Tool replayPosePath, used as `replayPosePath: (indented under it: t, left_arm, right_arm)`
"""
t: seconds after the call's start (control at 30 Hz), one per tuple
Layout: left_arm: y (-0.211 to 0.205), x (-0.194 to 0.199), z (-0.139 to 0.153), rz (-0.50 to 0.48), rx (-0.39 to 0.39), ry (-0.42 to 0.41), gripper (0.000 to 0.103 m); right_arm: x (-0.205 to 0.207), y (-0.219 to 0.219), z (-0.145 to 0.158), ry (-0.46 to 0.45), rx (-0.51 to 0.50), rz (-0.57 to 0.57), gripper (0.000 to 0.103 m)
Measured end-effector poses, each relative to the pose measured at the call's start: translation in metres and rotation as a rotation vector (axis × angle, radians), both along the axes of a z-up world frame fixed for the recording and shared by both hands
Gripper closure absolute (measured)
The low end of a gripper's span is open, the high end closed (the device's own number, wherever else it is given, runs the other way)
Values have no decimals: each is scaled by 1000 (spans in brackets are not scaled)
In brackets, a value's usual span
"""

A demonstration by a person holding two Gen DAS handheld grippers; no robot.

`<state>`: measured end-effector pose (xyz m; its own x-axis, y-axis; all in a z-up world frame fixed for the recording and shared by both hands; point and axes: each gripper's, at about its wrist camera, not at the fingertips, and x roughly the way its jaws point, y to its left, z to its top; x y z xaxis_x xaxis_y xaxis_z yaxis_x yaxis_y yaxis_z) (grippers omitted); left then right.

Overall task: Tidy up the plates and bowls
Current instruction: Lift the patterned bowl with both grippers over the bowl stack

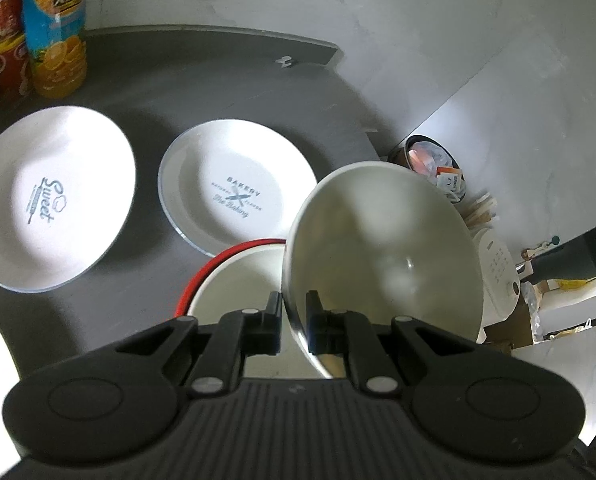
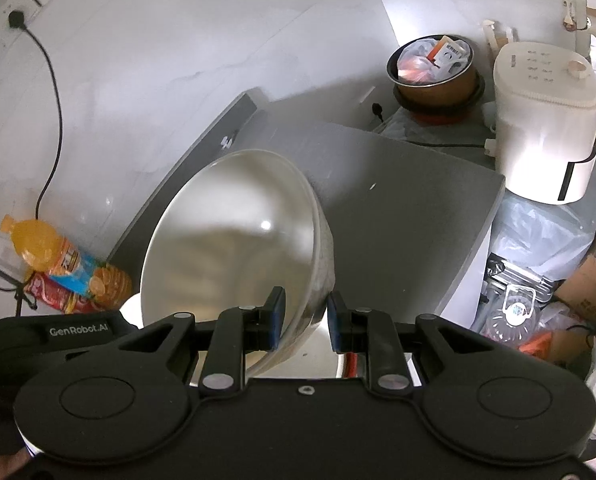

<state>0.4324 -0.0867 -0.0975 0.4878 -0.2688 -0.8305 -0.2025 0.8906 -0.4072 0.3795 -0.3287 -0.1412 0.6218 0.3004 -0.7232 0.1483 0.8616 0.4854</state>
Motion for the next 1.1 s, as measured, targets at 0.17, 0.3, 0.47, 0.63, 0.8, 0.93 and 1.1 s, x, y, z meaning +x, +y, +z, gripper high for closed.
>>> replayPosePath:
  t: [0.17, 0.3, 0.47, 0.63, 0.8, 0.93, 1.1]
  left_arm:
    - [10, -9, -2, 1, 9, 10, 93]
    - [18, -16, -2, 3, 13, 15, 93]
    - [27, -23, -7, 5, 13, 38, 93]
    - [33, -27, -17, 12, 9, 72, 92]
    - [33, -29, -24, 7, 4, 92, 89]
    - [33, -30, -27, 17, -3, 91, 89]
    - [31, -28, -30, 12, 2, 98, 89]
  right_arm:
    - [-8, 12, 0, 10, -13, 22, 81]
    - [-16, 20, -2, 30, -5, 28, 81]
    - [-20, 28, -8, 58, -7, 39, 81]
    - [-24, 32, -11, 79, -18, 42, 81]
    - [-24, 32, -16, 115, -28, 40, 81]
    - [-25, 34, -18, 119, -50, 51, 81]
    - [-25, 33, -17, 128, -59, 51, 79]
